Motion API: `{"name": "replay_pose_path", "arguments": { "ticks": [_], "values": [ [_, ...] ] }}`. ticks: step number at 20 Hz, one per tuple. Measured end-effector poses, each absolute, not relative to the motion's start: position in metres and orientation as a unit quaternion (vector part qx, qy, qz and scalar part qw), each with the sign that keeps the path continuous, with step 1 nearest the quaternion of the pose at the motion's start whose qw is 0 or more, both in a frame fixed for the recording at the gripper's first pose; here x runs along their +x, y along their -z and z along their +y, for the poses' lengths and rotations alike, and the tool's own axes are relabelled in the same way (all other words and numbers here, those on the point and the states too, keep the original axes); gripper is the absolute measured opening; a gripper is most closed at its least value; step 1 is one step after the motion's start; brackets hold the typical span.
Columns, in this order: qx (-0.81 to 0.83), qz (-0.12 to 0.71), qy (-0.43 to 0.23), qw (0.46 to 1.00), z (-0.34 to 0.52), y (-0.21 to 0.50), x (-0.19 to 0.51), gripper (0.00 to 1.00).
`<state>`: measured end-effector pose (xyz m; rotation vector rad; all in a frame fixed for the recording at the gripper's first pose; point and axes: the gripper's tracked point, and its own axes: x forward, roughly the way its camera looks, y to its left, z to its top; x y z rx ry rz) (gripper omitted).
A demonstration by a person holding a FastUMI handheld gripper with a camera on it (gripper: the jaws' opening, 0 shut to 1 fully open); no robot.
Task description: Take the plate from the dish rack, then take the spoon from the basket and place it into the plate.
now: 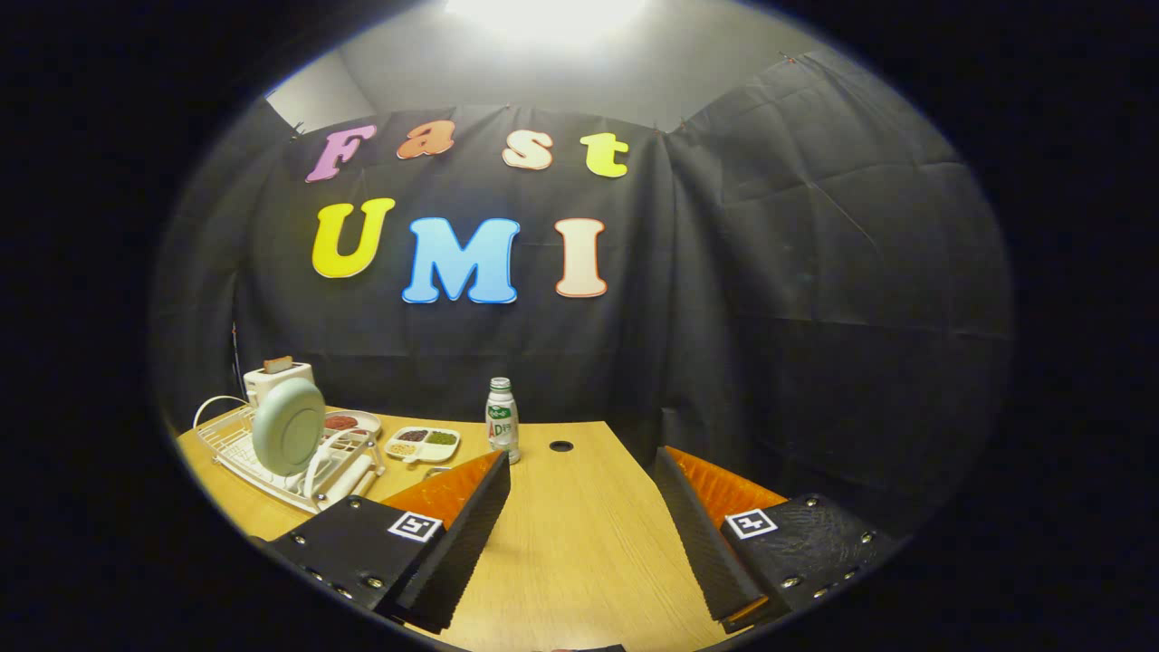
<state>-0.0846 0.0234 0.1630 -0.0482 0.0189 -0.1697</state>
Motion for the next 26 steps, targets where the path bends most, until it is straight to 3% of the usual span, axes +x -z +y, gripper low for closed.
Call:
{"name": "replay_pose_path", "arguments": {
  "ticks": [6, 12, 19, 26],
  "values": [
    [-0.021, -0.015, -0.012, 1.000, 0.131, -0.218, -0.109, 0.98],
    [0.008, -0.014, -0.061, 0.998, 0.238, -0.238, -0.090, 0.98],
    [0.014, 0.015, -0.029, 0.999, 0.320, -0.230, -0.025, 0.98],
    [0.026, 0.135, 0.028, 0.990, 0.359, -0.161, 0.061, 0.98]
  ]
}}
